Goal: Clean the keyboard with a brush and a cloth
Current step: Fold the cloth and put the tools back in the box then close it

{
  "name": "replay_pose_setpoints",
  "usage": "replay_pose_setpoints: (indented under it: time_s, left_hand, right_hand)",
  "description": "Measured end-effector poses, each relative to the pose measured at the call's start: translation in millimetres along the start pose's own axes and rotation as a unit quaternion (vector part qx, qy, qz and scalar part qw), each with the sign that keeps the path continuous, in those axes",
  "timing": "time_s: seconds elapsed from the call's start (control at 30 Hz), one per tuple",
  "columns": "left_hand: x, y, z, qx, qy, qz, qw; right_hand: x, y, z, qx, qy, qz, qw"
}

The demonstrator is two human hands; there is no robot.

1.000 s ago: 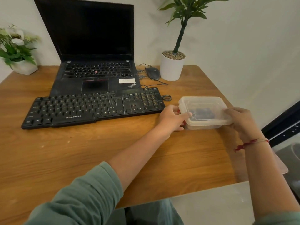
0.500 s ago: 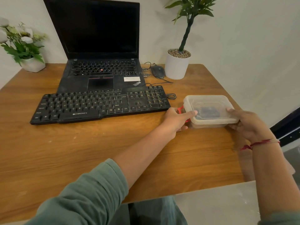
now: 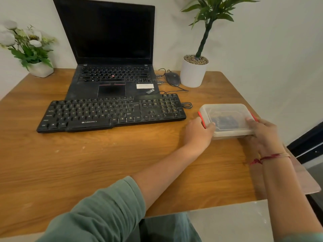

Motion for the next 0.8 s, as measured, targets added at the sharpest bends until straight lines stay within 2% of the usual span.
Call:
replay_pose_setpoints:
  time_s: [0.3,0.6,0.8]
  left_hand:
    - [3,-8,-6,0.029,-0.034,0.044,0.998]
    - [8,-6,-7,-0.014,-0.056,-0.074,0.996]
    - [9,-2,-7,-0.006,-0.068,-0.085,0.994]
  right_hand:
    - [2,13,-10,-0.049,0.008,-0.005,0.999]
    - [3,9,-2,-0.05,0.003,-0.022,0.999]
    - [2,10,2,-0.067,-0.002,-0.058,0.996]
Point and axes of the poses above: each hand's wrist, its own z-axis towards the middle knuckle, its own x-axis out of the palm, y = z × x, the point moved 9 cm from there along z, towards the middle knuckle
